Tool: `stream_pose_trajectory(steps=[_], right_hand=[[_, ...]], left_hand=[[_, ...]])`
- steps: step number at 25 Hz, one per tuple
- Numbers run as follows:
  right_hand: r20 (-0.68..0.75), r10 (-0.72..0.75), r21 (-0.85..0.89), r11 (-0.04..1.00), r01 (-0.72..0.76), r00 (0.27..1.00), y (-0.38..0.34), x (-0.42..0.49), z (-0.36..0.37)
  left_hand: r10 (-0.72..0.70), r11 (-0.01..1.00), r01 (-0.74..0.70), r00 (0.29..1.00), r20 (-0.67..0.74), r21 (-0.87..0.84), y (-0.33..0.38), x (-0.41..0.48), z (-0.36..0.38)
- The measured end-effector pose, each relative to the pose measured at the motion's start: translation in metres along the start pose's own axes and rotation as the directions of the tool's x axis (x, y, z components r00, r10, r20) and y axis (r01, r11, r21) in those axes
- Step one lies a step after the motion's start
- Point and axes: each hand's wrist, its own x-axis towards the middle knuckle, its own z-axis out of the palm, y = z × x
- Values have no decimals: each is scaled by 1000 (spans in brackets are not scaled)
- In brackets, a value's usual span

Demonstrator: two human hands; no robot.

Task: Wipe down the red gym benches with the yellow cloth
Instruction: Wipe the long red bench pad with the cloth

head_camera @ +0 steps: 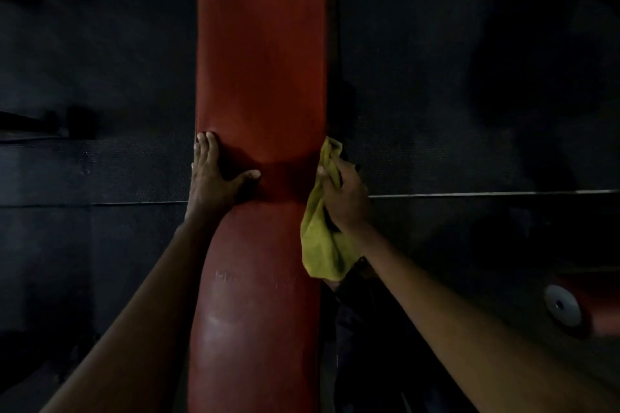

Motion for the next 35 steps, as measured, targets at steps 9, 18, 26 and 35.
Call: stream_pose_trajectory(steps=[9,18,26,35], right_hand=[[-2,53,37,998,-53,999,19,-18,6],[79,32,-87,996,-25,996,57,-104,3],[-59,30,-83,996,-35,998,56,-109,23],[2,132,-186,974,-129,991,63,-147,31]], left_hand=[[-27,999,26,999,-45,-35,-3,-10,2],[-87,992,78,993,-79,-103,-47,-110,35],[-184,977,167,975,-122,-134,-63,-134,40],[-377,889,362,926,-2,-281,-133,-227,56]])
